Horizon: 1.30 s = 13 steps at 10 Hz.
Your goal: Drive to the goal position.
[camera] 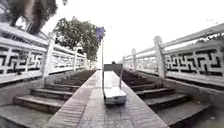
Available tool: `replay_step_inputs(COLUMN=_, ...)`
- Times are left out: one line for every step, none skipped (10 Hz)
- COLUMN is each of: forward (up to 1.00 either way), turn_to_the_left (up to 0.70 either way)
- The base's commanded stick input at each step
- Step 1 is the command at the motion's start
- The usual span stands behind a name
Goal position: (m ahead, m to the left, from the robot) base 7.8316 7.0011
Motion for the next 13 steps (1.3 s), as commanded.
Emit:
replay_step_inputs(forward=0.69, turn_to_the_left=0.01)
replay_step_inputs(forward=0.68, turn_to_the_left=0.01)
replay_step_inputs(forward=0.69, turn_to_the_left=0.01)
replay_step_inputs(forward=0.69, turn_to_the_left=0.06)
replay_step_inputs(forward=0.69, turn_to_the_left=0.14)
replay_step_inputs(forward=0.69, turn_to_the_left=0.1)
replay_step_inputs(forward=0.69, turn_to_the_left=0.02)
replay_step_inputs(forward=0.69, turn_to_the_left=0.01)
replay_step_inputs(forward=0.69, turn_to_the_left=0.01)
replay_step_inputs(forward=0.69, turn_to_the_left=0.01)
replay_step_inputs(forward=0.69, turn_to_the_left=0.01)
replay_step_inputs(forward=0.69, turn_to_the_left=0.01)
replay_step_inputs(forward=0.69, turn_to_the_left=0.01)
